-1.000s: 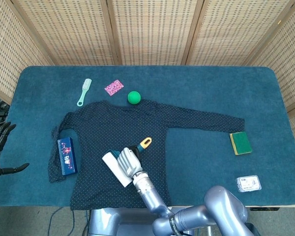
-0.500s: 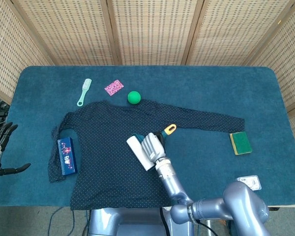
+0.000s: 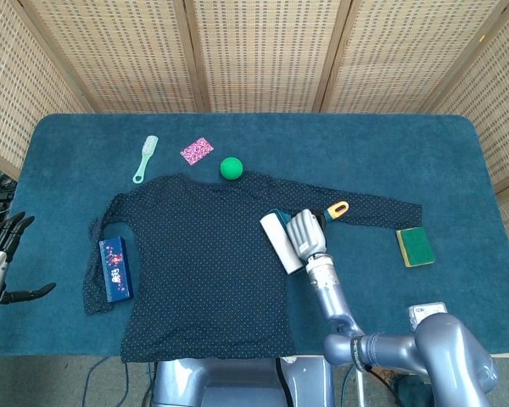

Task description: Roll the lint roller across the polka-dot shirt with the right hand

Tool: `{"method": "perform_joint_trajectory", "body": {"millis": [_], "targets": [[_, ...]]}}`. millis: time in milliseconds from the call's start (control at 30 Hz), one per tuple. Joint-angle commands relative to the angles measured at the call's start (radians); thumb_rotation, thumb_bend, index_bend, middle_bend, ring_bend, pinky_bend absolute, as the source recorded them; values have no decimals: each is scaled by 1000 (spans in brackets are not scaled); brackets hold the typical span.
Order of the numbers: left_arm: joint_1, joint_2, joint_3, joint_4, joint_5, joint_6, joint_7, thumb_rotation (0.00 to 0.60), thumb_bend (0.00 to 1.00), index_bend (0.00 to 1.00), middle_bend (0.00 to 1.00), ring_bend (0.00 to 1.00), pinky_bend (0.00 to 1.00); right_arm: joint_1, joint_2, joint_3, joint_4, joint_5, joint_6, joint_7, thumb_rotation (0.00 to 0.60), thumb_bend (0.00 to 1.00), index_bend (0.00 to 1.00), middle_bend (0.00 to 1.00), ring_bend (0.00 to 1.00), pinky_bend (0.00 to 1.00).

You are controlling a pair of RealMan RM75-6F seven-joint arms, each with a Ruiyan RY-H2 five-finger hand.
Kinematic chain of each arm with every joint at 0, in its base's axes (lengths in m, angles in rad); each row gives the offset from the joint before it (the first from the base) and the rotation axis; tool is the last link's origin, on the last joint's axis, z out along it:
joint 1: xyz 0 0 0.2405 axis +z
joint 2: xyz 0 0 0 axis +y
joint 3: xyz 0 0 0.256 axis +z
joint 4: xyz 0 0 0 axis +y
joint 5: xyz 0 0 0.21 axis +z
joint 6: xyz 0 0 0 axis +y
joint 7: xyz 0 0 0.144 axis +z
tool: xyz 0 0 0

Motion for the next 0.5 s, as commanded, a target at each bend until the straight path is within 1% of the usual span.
{"method": "perform_joint_trajectory", "body": {"millis": [33, 67, 100, 133, 167, 200, 233, 267, 400, 433, 467, 500], "targets": [[2, 1, 1, -1, 4, 3, -2, 600, 0, 0, 0, 0, 0, -11, 9, 13, -15, -6, 9, 18, 600, 378, 179, 1000, 1000, 1000], [2, 1, 2, -1, 6, 4, -4, 600, 0, 0, 0, 0, 0, -13, 11, 17, -21, -7, 12, 22, 600, 266, 89, 1000, 1000, 1000], [2, 2, 2, 0, 7, 4, -5, 600, 0, 0, 0, 0, 0, -16, 14, 21, -29, -7, 17, 25, 600, 178, 35, 1000, 1000, 1000], [3, 2, 2, 0, 9, 4, -8, 600, 0, 0, 0, 0, 0, -19, 19, 26, -39, -8, 24, 31, 600, 108, 6, 1000, 1000, 1000], [3, 4, 3, 1, 12, 5, -12, 600, 0, 0, 0, 0, 0, -25, 29, 34, -59, -12, 39, 40, 600, 76, 0, 1000, 1000, 1000], [4, 6, 4, 3, 19, 6, -21, 600, 0, 0, 0, 0, 0, -43, 58, 51, -109, -25, 77, 74, 600, 47, 0, 1000, 1000, 1000], [7, 9, 7, 6, 30, 11, -34, 600, 0, 0, 0, 0, 0, -67, 107, 47, -180, -58, 112, 109, 600, 34, 0, 1000, 1000, 1000], [8, 11, 8, 8, 37, 14, -41, 600, 0, 0, 0, 0, 0, -81, 137, 41, -220, -79, 128, 131, 600, 30, 0, 1000, 1000, 1000], [16, 15, 14, 11, 63, 29, -59, 600, 0, 0, 0, 0, 0, -144, 238, 18, -342, -165, 183, 243, 600, 29, 0, 998, 1000, 1000], [18, 16, 16, 11, 70, 33, -62, 600, 0, 0, 0, 0, 0, -164, 263, 11, -371, -188, 194, 284, 600, 28, 0, 989, 1000, 1000], [22, 18, 20, 11, 81, 40, -66, 600, 0, 0, 0, 0, 0, -199, 304, 1, -420, -224, 213, 366, 600, 28, 0, 976, 997, 1000], [25, 19, 23, 11, 88, 44, -69, 600, 0, 0, 0, 0, 0, -223, 334, -10, -452, -252, 217, 430, 600, 24, 0, 940, 975, 1000]]}}
